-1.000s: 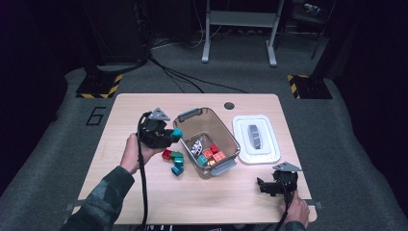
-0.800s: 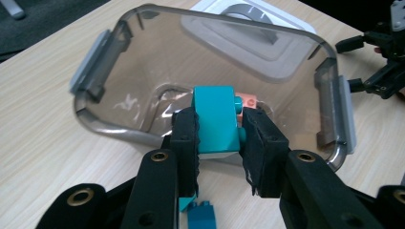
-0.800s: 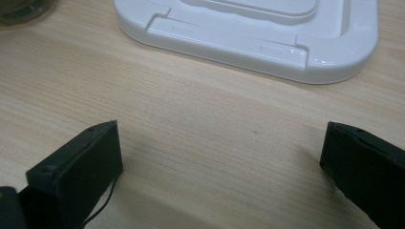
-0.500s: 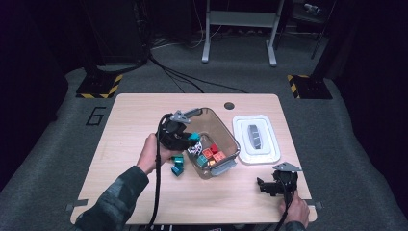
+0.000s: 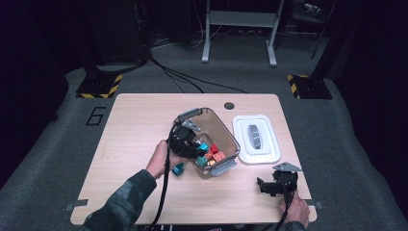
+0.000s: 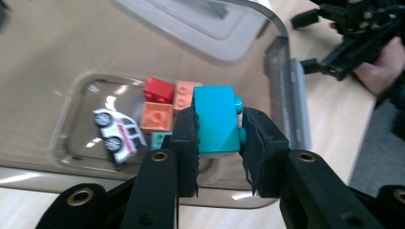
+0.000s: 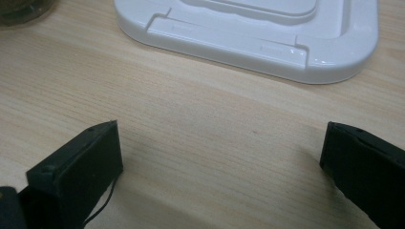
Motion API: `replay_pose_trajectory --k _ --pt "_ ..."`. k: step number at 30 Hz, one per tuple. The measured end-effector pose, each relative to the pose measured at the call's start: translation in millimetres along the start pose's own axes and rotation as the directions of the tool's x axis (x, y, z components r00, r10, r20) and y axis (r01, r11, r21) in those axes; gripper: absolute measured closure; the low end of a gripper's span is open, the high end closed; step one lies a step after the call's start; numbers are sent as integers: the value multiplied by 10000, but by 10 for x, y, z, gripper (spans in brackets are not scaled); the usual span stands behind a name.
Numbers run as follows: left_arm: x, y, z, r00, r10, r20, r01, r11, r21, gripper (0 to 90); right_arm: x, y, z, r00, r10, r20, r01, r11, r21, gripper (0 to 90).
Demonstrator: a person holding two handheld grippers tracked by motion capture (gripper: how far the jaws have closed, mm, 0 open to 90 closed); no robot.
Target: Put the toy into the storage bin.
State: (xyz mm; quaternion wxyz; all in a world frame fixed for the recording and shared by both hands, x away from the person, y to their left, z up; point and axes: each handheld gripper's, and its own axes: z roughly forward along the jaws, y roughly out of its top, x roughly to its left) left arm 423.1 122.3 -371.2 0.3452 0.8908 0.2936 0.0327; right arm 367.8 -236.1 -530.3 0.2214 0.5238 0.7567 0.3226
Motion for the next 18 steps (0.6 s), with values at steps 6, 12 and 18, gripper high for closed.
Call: replay_pose_trajectory --k 6,12,18 --pt "-43 -72 57 9995 -64 303 48 9986 522 678 0 0 0 10000 -8 2 8 10000 -7 0" --pt "-31 -129 75 9987 -255 430 227 9976 649 676 1 0 0 10000 -6 2 6 10000 -5 0" --pt "-39 -110 52 9992 -186 355 166 9983 559 570 0 0 0 10000 -9 3 9 10000 -8 0"
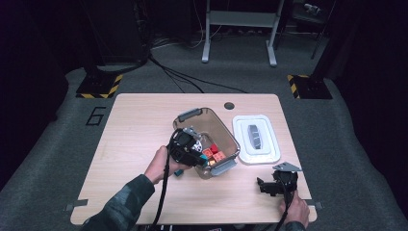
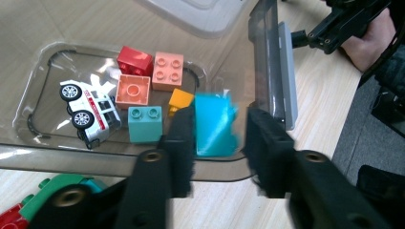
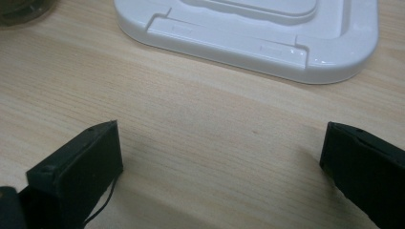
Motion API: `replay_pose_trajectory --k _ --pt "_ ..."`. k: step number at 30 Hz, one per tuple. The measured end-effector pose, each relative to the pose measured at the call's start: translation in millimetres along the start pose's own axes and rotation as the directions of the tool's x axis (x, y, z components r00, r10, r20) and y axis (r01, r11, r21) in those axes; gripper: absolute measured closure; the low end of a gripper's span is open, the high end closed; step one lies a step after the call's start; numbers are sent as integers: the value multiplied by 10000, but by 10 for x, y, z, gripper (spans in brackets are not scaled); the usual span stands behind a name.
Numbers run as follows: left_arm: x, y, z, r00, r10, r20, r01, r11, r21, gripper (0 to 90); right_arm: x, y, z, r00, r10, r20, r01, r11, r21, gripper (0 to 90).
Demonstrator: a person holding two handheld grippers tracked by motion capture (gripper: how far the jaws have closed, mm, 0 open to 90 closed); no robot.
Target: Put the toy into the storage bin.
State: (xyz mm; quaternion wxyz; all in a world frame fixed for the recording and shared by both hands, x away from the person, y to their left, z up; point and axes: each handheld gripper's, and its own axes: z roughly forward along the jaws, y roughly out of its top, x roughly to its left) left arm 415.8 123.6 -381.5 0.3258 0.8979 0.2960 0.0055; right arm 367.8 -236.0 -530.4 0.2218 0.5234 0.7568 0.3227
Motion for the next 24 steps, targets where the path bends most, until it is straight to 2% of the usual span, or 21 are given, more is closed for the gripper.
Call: replay_pose_trajectory --k 7,14,17,19,21,22,24 --pt "44 -27 -158 9991 -135 -410 113 9985 -543 323 1 0 0 10000 16 3 -16 10000 4 0" --pt "178 -166 -413 9929 -741 -926 601 9876 -1451 208 0 0 0 10000 -6 3 6 10000 1 0" --pt "249 -264 -502 9856 -924 -1418 681 9835 -1678 190 1 0 0 10000 8 1 -8 10000 4 0" --pt "290 -337 -535 9733 -846 -2132 521 9868 -1536 184 -1 0 0 10000 -4 4 4 10000 -2 0" --pt "346 -421 -540 9664 -960 -2384 621 9874 -1458 178 -1 0 1 10000 -8 6 8 10000 -3 0" --pt "365 -464 -533 9604 -1007 -2598 649 9876 -1428 174 0 0 0 10000 -12 2 12 10000 2 0" --pt "417 -550 -511 9580 -1189 -2610 838 9864 -1417 166 -1 0 1 10000 -14 4 14 10000 -1 0"
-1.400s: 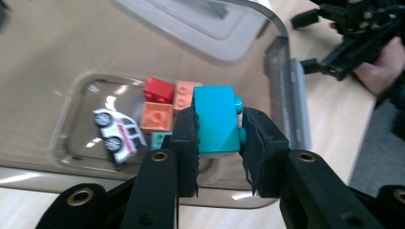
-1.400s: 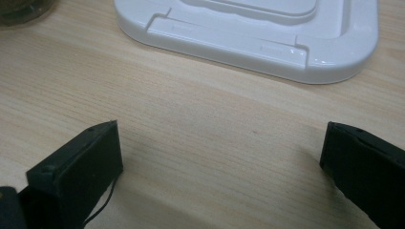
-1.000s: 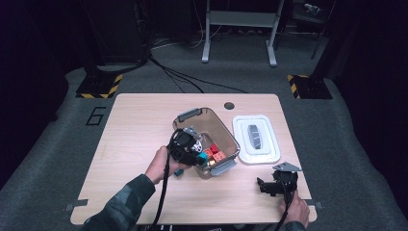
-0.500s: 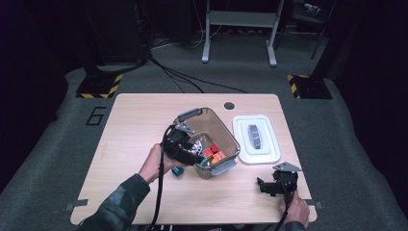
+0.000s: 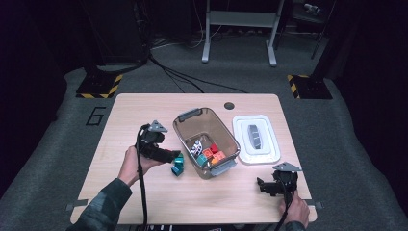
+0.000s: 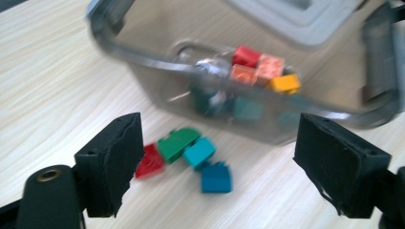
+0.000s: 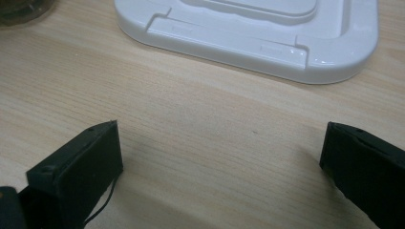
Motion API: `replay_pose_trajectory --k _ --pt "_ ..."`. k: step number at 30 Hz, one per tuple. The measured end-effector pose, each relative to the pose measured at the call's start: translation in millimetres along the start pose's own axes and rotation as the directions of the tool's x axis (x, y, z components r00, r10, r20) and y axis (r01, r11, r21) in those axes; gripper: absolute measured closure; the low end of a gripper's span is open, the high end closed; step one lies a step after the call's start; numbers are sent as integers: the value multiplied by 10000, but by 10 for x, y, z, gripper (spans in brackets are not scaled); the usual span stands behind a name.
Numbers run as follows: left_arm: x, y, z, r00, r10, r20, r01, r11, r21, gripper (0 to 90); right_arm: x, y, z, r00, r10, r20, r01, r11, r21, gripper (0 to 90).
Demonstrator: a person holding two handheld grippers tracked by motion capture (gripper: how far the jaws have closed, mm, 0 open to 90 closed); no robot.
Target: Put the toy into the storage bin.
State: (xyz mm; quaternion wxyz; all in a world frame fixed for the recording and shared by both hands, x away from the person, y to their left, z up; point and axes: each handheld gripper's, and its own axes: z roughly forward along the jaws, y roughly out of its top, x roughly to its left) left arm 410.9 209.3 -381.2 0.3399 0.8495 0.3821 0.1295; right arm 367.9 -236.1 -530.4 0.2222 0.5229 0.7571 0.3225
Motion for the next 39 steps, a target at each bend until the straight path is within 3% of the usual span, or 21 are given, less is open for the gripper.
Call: replay_pose_trajectory --k 5,7,11,19,28,39 --pt "90 -200 122 9986 -137 -504 151 9995 269 151 1 0 0 10000 1 -3 -1 10000 4 0" --pt "107 -276 184 9984 -243 -514 261 9990 360 148 0 0 0 10000 -3 -3 3 10000 -3 0" --pt "97 -428 327 9985 -87 -532 128 9969 779 135 0 0 0 10000 -2 -1 2 10000 2 0" --pt "28 -660 603 9990 -174 -418 218 9941 1058 152 0 0 0 10000 -2 0 2 10000 2 0" --pt "-43 -746 741 9988 -326 -366 363 9939 1041 164 -1 0 0 10000 -3 -4 3 10000 5 0" --pt "-103 -736 850 9993 -217 -290 242 9960 861 312 1 0 -1 10000 18 -4 -18 10000 1 0"
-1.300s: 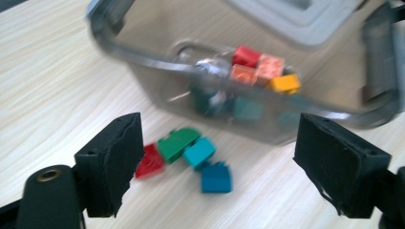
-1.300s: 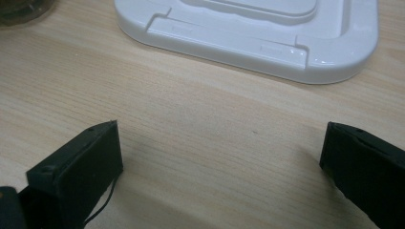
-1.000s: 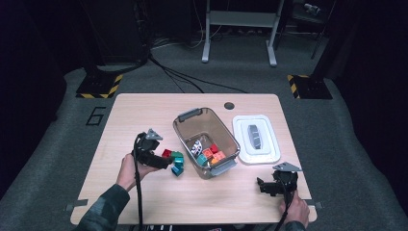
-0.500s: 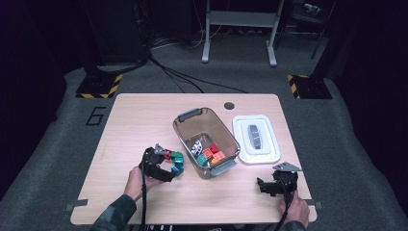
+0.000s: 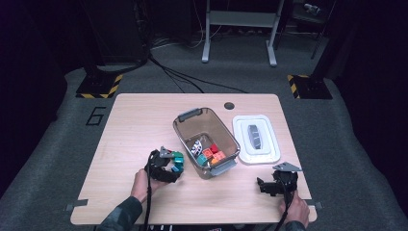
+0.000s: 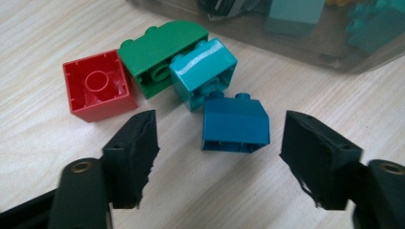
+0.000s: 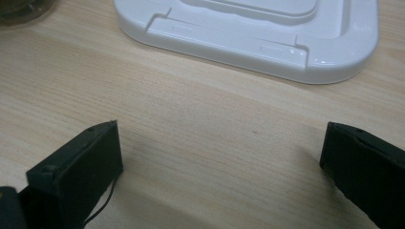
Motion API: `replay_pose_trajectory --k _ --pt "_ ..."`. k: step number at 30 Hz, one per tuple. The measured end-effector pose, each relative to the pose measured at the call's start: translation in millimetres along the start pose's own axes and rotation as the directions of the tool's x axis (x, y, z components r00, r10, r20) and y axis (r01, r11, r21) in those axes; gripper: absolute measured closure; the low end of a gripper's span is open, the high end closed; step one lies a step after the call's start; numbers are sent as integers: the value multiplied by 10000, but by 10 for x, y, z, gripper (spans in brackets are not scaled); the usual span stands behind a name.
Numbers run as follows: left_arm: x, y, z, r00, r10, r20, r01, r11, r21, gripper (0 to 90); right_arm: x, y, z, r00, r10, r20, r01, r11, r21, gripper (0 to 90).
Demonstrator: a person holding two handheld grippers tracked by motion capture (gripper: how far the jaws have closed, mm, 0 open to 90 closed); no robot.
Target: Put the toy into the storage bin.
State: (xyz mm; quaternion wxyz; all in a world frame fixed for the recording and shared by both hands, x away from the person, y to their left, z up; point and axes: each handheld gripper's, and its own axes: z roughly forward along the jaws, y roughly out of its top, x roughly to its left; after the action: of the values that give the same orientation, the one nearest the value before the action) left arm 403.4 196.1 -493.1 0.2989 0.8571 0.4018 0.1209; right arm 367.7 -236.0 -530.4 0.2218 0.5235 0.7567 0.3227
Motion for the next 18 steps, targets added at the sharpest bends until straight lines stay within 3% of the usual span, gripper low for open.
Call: replay_pose_trajectory --k 9,18 --pt "7 18 69 9998 -120 137 119 9999 70 578 0 0 0 10000 -12 5 12 10000 2 0" --pt "70 -1 -5 9996 -201 211 202 9998 -23 591 -1 0 0 10000 -20 7 20 10000 1 0"
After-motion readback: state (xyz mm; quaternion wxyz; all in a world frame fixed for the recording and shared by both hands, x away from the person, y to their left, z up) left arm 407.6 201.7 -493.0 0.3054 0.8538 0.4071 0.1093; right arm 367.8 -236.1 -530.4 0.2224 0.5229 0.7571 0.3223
